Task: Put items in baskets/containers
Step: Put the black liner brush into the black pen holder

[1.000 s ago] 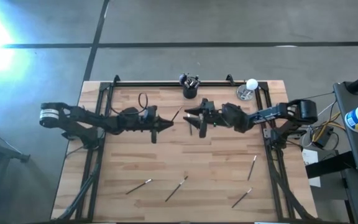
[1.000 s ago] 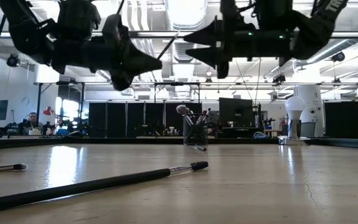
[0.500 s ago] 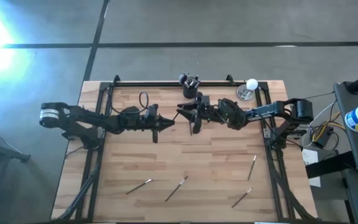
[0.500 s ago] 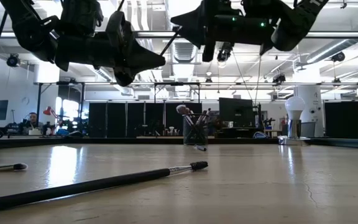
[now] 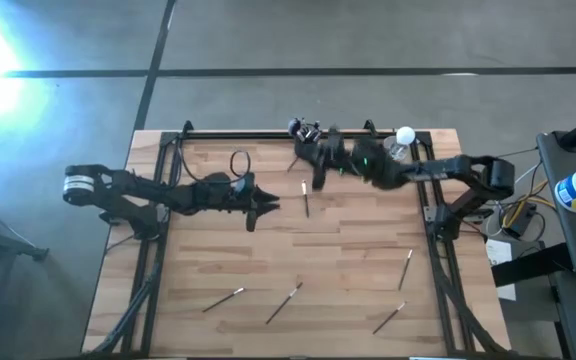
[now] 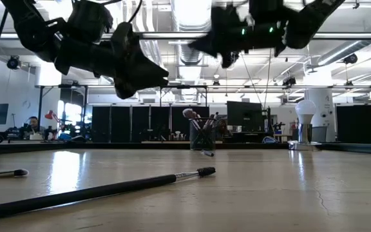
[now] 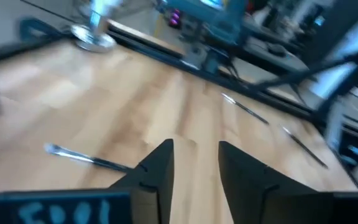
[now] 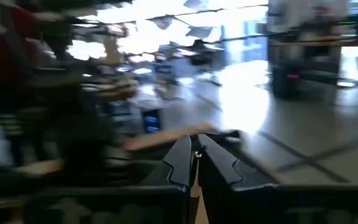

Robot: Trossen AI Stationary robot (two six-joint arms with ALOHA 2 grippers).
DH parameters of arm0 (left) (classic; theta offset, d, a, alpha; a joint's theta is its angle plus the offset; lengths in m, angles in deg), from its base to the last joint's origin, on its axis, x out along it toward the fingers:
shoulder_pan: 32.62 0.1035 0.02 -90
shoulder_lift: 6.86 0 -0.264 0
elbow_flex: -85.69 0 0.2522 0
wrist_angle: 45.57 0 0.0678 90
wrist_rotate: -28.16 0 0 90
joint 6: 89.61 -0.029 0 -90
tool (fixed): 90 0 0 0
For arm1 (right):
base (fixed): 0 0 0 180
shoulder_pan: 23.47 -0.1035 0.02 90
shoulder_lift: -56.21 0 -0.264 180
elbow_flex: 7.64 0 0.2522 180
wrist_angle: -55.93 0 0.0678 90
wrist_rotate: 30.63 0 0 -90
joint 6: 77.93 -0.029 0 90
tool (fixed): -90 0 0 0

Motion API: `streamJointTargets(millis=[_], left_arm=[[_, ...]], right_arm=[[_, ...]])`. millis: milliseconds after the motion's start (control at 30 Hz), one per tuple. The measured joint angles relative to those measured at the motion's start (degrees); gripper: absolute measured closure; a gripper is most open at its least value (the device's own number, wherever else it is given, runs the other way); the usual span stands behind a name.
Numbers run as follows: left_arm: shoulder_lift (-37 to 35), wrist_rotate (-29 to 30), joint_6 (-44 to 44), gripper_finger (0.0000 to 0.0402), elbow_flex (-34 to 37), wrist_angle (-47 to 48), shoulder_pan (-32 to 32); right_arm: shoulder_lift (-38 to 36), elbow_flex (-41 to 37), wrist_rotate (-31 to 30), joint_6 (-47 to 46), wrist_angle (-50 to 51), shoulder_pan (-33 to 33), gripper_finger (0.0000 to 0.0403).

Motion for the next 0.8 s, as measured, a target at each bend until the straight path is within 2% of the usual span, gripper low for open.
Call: streamJointTargets(millis=[133, 367, 600, 800], left_arm=[[0.0, -0.2, 0.0, 0.0277, 0.0, 0.5, 0.1], [-0.1, -0.2, -0.5, 0.0276, 0.0, 1.7, 0.2], [-0.1, -0.2, 0.3, 0.0276, 0.0, 7.3, 0.2], [-0.6, -1.8, 2.5, 0.0275, 0.0, 12.6, 0.1]], right_arm=[[1.2, 1.7, -0.7, 3.4, 5.7, 7.3, 0.0392], [6.8, 6.1, 1.5, 7.3, 7.2, 15.4, 0.0393], [14.7, 10.3, 2.3, 8.4, 7.8, 17.7, 0.0388], [16.0, 12.4, 1.5, 6.5, 14.6, 17.6, 0.0348]])
